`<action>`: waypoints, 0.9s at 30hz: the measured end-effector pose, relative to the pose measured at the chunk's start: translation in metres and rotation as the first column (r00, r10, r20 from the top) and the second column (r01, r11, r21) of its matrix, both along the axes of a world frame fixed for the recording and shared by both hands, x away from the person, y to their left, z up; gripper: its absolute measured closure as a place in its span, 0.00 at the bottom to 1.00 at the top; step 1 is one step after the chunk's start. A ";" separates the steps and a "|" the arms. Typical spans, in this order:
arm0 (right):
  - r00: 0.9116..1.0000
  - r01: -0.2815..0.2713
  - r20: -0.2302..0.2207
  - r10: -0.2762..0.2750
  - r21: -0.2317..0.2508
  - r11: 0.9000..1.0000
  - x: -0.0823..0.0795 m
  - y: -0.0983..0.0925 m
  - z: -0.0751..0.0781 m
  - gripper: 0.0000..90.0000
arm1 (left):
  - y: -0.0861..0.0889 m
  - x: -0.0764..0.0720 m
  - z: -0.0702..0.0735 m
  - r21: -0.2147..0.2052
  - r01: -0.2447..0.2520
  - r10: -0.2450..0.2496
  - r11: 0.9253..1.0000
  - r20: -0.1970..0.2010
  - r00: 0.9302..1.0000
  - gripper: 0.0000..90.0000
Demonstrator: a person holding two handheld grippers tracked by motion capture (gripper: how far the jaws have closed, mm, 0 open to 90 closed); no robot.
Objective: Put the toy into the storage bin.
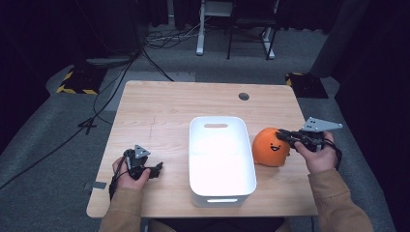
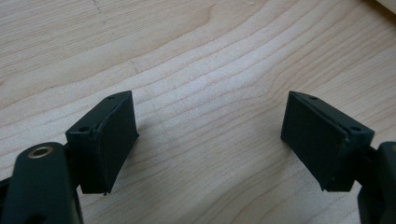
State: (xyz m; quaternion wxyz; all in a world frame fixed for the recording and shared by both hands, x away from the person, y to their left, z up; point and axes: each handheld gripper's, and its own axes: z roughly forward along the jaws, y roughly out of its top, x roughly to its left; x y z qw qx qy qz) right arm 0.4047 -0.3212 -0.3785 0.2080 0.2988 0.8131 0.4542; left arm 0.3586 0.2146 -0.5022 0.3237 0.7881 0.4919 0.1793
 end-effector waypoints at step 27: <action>0.995 -0.074 0.068 0.071 0.056 0.996 -0.019 -0.012 0.056 0.92 | 0.000 0.000 0.000 0.001 -0.002 0.002 1.000 0.003 1.000 0.21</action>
